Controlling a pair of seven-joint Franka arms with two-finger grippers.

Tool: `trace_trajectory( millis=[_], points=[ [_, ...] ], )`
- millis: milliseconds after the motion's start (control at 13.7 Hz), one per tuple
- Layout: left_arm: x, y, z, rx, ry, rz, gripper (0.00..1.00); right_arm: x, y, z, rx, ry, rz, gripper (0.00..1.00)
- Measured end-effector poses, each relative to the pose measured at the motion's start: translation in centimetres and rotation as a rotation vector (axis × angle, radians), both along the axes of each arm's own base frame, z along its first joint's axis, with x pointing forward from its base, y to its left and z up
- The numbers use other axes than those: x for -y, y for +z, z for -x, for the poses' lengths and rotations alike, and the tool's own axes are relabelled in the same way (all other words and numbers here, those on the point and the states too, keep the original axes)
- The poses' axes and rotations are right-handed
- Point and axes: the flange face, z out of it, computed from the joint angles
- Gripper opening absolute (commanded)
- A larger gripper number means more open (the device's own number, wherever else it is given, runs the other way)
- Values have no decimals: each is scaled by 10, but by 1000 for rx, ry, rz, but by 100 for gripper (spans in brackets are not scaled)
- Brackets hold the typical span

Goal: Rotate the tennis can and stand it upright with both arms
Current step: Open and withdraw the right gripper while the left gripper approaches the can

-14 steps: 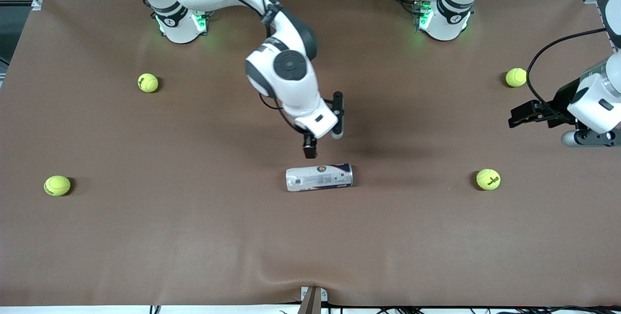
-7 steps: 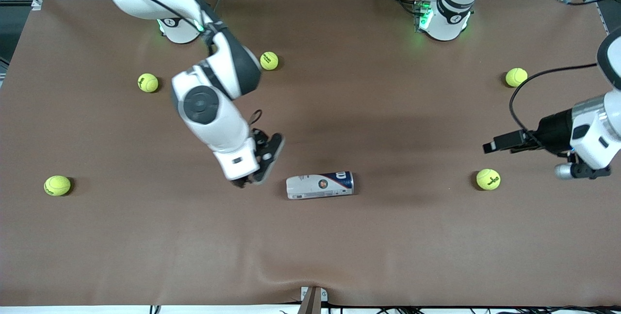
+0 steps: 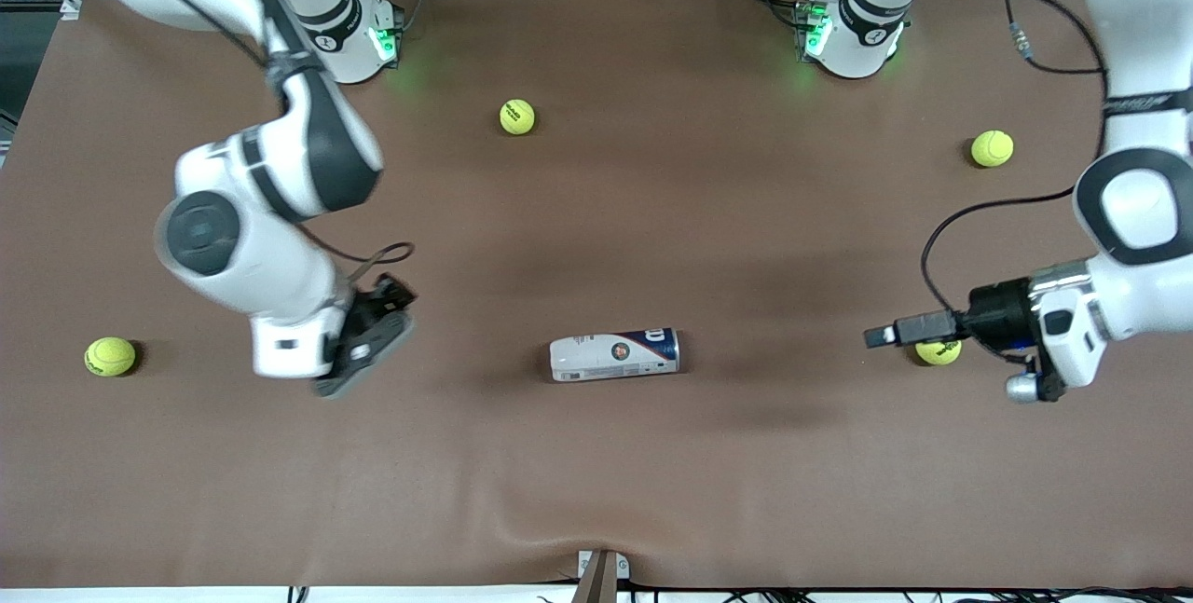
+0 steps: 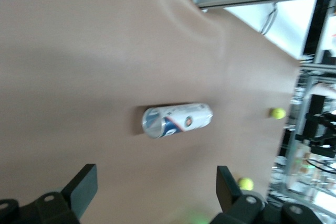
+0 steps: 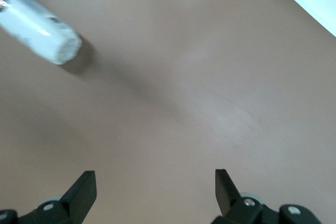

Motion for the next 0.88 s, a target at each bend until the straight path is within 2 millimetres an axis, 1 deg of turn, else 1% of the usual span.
trace_trajectory(
  millis=[73,146,365,438,584,657,803,876],
  points=[
    [7,-12,-3,-3,8,32,100,18,3,-3,-8,-28,3,100],
    [18,-21,-5,-4,10,51,100,31,8,-3,-16,-53,6,100],
    [57,-36,-7,14,0,39,100,60,38,6,-41,-145,17,100],
    [65,-45,-7,13,-9,36,100,71,50,8,-37,-168,18,100],
    [69,-73,-8,34,-48,34,100,92,68,14,-46,-198,24,100],
    [72,-89,-9,64,-70,44,100,100,77,22,-79,-208,35,100],
    [87,-114,-7,84,-79,91,100,118,97,37,-116,-239,49,100],
    [94,-124,-5,80,-77,107,100,131,107,41,-116,-261,50,100]
  ],
)
